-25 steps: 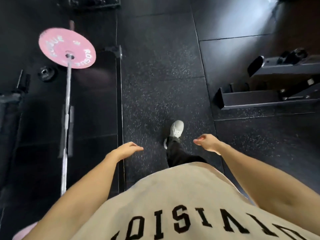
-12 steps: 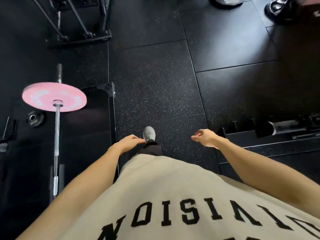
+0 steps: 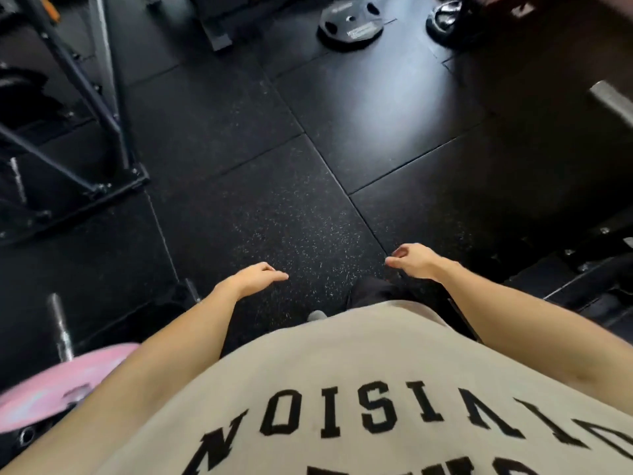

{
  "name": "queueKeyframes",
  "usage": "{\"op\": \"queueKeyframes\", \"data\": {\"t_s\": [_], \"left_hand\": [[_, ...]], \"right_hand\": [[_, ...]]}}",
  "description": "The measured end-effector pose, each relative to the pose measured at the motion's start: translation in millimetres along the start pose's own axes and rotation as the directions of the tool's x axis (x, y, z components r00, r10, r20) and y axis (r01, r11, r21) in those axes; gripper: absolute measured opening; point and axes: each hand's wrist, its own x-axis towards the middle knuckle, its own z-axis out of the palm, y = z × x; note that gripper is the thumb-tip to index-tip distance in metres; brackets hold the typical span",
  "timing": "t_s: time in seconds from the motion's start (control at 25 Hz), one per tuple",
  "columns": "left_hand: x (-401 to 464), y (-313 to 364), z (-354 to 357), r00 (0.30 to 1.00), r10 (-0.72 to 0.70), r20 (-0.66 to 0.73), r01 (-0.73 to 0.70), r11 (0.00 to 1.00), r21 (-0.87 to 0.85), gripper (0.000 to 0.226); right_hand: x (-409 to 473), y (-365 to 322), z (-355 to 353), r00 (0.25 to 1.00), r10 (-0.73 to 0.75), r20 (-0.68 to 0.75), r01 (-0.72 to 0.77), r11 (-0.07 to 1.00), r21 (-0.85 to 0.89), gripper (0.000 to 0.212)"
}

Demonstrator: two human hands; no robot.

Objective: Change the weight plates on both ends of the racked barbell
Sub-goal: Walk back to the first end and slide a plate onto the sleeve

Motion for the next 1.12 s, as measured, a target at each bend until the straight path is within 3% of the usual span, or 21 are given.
{"op": "queueKeyframes", "data": {"t_s": [0.12, 0.32, 0.48, 0.6, 0.8, 1.12], "left_hand": [[56, 77, -71, 0.999, 0.014, 0.041, -0.018, 0.995, 0.1, 0.068], [146, 204, -124, 0.992, 0.052, 0.114, -0.069, 0.986, 0.152, 0.056], [204, 314, -167, 0.989, 0.057, 0.135, -0.08, 0.981, 0.177, 0.052], [239, 398, -205, 0.987, 0.128, 0.1, -0.145, 0.971, 0.189, 0.053], [308, 545, -254, 0.966, 0.208, 0.155, -0.244, 0.932, 0.267, 0.051], [449, 775, -342, 0.935, 0.239, 0.263, -0.341, 0.811, 0.475, 0.054]], "right_hand": [[52, -17, -50, 0.998, 0.049, -0.042, -0.045, 0.995, 0.092, 0.05], [145, -15, -117, 0.99, 0.13, -0.047, -0.121, 0.979, 0.161, 0.044], [213, -16, -214, 0.985, 0.173, 0.004, -0.17, 0.961, 0.218, 0.047], [259, -13, -300, 0.978, 0.2, -0.061, -0.178, 0.949, 0.262, 0.047], [336, -3, -415, 0.96, 0.263, -0.097, -0.206, 0.895, 0.395, 0.049], [465, 8, -558, 0.904, 0.426, -0.018, -0.362, 0.789, 0.496, 0.046]]}}
